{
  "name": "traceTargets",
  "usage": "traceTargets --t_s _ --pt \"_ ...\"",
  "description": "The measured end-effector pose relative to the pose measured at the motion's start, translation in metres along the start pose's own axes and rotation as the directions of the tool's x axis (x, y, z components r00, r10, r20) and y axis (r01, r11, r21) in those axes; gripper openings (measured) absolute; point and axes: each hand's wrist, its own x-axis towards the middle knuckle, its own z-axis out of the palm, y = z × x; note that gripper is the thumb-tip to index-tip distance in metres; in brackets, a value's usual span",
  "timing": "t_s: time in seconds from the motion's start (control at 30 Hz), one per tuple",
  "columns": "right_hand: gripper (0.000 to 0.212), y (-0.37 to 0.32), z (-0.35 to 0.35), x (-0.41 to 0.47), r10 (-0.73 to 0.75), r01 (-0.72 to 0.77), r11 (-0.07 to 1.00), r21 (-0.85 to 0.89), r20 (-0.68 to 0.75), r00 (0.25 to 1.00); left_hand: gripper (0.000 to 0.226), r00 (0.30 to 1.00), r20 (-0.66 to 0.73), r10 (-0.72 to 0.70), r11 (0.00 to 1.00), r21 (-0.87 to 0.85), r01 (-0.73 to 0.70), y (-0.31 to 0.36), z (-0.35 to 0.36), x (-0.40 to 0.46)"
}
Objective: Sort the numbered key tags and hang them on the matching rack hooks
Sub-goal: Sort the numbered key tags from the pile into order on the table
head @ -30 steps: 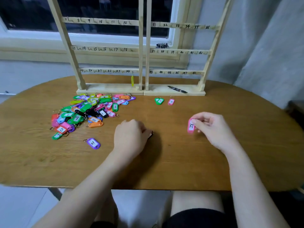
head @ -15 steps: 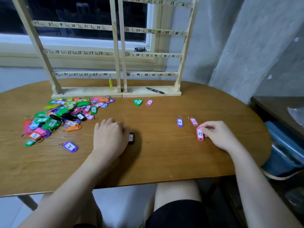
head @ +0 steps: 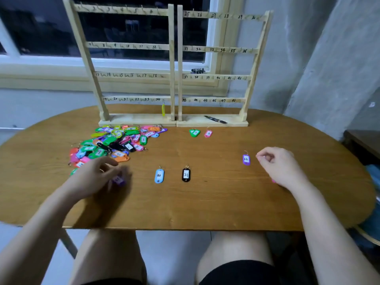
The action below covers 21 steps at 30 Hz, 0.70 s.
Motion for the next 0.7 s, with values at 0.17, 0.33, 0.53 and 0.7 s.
traceTargets --t_s 0.17,0.33,0.53,0.7 --pt "0.017 -0.067 0.043 0.009 -0.192 0.187 0.981 0.059 0.100 0.976 0.034 0.997 0.018 0.076 0.997 0.002 -0.076 -0.011 0.001 -0.005" --pt "0.016 -0.125 0.104 0.031 -0.315 0.301 0.949 0.092 0.298 0.901 0.020 0.993 -0.012 0.117 0.993 -0.023 -0.117 -0.020 -0.002 0.000" --pt "0.008 -0.181 0.171 0.059 -0.358 0.339 0.933 0.119 0.395 0.846 0.021 0.982 -0.053 0.183 0.983 -0.012 -0.184 -0.029 0.001 0.006" --pt "0.019 -0.217 0.216 0.075 -0.373 0.368 0.925 0.089 0.384 0.845 0.017 0.970 0.034 0.243 0.964 -0.124 -0.237 -0.043 -0.011 0.001"
